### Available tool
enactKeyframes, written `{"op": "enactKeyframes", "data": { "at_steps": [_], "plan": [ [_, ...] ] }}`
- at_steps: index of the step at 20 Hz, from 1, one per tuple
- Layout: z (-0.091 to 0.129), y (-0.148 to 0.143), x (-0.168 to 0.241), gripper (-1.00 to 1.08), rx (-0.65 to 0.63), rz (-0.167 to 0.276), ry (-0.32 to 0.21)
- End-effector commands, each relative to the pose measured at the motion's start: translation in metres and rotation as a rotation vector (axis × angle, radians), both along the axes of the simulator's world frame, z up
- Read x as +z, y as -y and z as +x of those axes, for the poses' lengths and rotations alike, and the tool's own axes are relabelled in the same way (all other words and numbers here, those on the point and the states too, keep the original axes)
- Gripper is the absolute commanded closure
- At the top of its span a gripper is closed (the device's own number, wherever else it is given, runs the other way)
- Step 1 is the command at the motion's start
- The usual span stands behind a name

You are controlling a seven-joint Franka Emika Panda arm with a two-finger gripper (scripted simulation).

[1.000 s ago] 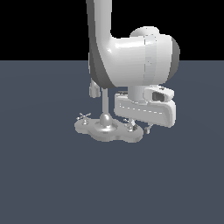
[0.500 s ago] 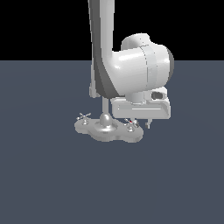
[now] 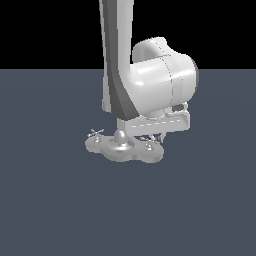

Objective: Turn on the faucet by rotating a designated handle.

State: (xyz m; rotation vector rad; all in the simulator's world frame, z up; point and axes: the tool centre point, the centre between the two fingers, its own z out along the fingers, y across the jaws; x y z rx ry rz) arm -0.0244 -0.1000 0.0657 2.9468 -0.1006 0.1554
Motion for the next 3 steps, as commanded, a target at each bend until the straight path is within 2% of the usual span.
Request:
{"op": "enactKeyframes", "data": {
  "at_steps": [1,2,3],
  "plan": [
    [-0.049,-0.078,-0.008,0.55,0.234,0.006,-0.133],
    [-0.05,-0.1,-0.027,0.55,0.276,-0.005,-0.172],
    [-0.05,-0.066,-0.032,0.16,0.238,-0.038,-0.206]
  ]
}}
